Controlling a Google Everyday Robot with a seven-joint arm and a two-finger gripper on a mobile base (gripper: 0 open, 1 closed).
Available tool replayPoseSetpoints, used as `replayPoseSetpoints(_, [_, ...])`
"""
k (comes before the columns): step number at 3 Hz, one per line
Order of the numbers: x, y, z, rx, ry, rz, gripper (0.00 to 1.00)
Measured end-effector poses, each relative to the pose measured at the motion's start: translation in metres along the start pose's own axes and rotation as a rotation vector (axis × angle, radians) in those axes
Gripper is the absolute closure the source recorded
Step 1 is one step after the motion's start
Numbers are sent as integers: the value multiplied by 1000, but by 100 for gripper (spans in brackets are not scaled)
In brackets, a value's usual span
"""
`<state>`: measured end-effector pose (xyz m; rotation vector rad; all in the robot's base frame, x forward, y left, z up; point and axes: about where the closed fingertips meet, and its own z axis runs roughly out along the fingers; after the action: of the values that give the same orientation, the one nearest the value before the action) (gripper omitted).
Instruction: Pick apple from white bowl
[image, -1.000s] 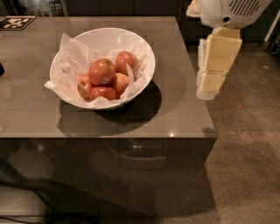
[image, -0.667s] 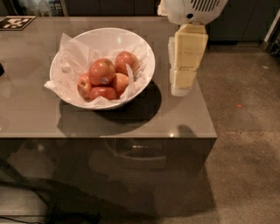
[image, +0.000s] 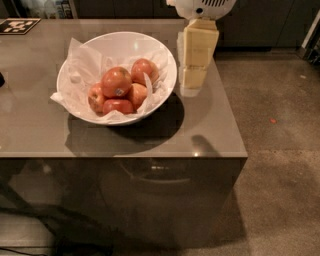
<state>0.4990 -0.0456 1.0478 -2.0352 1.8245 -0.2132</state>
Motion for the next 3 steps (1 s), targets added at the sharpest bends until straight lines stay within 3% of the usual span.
replayPoseSetpoints(2, [-37, -66, 29, -3, -68, -112, 0])
replayPoseSetpoints(3, [-65, -97, 42, 26, -130, -136, 0])
